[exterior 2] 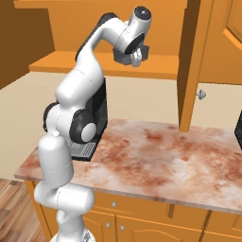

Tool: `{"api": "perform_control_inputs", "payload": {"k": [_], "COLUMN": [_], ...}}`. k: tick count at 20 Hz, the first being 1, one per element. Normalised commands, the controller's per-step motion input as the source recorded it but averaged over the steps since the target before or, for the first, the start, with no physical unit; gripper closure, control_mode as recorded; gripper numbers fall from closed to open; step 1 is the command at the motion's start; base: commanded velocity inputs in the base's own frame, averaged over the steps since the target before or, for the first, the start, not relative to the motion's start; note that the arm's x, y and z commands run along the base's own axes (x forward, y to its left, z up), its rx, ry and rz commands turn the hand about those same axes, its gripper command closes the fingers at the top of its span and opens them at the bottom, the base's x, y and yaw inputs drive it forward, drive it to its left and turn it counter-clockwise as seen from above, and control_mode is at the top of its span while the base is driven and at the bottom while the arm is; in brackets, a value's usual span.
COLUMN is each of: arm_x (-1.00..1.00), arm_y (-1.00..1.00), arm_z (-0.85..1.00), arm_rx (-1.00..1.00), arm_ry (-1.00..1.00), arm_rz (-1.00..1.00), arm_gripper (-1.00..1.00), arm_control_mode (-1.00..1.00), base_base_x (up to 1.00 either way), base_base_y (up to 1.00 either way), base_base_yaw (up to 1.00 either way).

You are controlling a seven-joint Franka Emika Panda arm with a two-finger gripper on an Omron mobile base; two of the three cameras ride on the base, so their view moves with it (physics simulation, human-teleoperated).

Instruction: Retrieve the tupperware from the cabinet, then place the raw meat into the tupperware to avoid contamination.

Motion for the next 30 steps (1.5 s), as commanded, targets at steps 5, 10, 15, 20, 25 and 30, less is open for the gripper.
{"api": "perform_control_inputs", "payload": {"k": [5,10,15,20,25,30], "arm_x": [0.00,-0.02,-0.05,-0.09,-0.18,-0.30], "arm_y": [0.17,0.06,0.00,0.00,0.00,-0.06], "arm_z": [-0.13,-0.15,-0.10,0.00,-0.02,-0.06], "arm_rx": [0.00,0.00,0.00,0.00,0.00,0.05], "arm_ry": [0.03,0.03,0.00,-0.01,-0.04,-0.12], "arm_rz": [0.01,0.00,0.00,0.00,-0.04,-0.07], "arm_gripper": [1.00,1.00,1.00,1.00,1.00,1.00], "arm_control_mode": [-1.00,-1.00,-1.00,-1.00,-1.00,-1.00], "base_base_x": [0.00,0.00,0.00,0.00,0.00,0.00], "base_base_y": [0.00,0.00,0.00,0.00,0.00,0.00], "base_base_yaw": [0.00,0.00,0.00,0.00,0.00,0.00]}}
